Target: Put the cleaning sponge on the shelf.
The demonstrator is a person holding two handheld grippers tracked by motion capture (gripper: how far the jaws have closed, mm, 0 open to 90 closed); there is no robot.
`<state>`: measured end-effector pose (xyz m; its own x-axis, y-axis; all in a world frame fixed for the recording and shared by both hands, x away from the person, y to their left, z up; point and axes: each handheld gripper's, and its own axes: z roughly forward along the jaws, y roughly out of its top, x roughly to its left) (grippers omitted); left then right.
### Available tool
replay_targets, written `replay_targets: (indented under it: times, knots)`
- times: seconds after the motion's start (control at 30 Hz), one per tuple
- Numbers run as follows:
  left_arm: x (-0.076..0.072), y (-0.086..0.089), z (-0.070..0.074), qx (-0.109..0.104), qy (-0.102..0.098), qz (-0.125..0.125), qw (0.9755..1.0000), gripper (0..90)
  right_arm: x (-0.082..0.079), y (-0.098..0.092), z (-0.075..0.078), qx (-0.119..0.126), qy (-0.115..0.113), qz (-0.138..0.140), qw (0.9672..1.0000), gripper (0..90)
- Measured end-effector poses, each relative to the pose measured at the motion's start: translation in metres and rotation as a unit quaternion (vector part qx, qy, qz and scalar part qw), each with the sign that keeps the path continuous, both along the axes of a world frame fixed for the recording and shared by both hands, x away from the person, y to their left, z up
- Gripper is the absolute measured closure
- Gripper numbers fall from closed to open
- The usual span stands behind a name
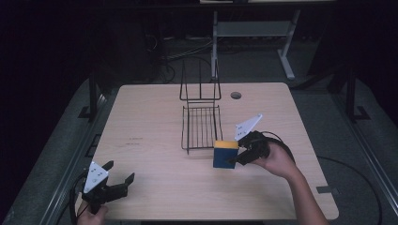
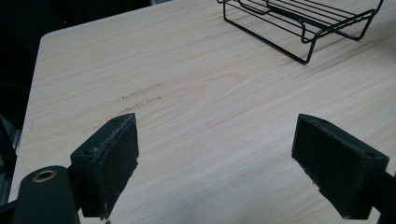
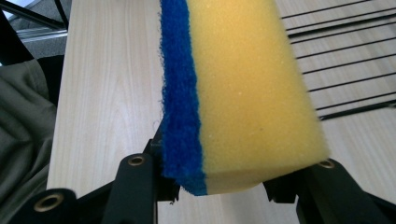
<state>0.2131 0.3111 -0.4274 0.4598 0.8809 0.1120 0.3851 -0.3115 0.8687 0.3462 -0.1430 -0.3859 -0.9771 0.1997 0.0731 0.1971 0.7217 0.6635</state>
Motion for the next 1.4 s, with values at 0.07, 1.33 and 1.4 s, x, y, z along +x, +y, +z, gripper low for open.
replay_targets:
  times: [0.07,1.33,1.4]
  knots:
    - [0.0,0.001,0.0,-0.001,0.0,0.001,1.0,14.1,0.003,0.003,0.003,-0.002,0.0,0.0,1.0,54.6]
    - [0.001,-0.001,-0.002,0.007,0.0,-0.002,1.0,14.1,0.042,0.027,0.022,-0.002,-0.004,0.008,1.0,54.5]
    - [0.0,-0.001,-0.001,0.007,0.0,-0.002,1.0,14.1,0.046,0.029,0.024,-0.001,-0.005,0.008,1.0,54.5]
